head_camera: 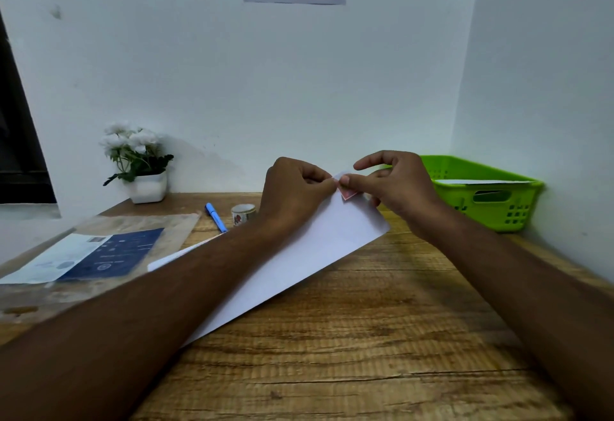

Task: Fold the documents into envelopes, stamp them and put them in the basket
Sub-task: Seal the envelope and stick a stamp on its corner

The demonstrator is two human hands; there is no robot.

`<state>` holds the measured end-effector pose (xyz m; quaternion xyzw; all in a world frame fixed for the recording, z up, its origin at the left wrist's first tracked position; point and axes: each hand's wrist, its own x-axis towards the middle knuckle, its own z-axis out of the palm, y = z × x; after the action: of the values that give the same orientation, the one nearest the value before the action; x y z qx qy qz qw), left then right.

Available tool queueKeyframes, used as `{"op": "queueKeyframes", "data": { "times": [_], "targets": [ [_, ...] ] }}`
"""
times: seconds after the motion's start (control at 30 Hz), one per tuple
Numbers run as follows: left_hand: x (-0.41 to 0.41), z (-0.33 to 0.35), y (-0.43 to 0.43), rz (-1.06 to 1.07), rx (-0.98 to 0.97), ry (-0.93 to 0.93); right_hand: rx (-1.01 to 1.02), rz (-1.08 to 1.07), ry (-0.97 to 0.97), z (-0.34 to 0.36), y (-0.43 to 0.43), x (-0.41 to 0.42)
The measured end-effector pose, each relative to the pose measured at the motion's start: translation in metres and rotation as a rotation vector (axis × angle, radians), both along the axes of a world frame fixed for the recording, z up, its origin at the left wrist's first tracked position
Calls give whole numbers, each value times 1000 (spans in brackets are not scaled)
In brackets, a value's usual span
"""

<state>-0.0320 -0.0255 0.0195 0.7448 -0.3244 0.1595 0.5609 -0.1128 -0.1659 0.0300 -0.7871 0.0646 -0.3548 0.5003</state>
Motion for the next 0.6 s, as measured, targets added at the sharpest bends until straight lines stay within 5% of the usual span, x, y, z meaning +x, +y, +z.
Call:
{"op": "queueKeyframes", "data": {
  "times": [0.6],
  "targets": [
    [-1,-2,0,-50,-50,-10,19,25,50,4,-3,-2]
  ]
}}
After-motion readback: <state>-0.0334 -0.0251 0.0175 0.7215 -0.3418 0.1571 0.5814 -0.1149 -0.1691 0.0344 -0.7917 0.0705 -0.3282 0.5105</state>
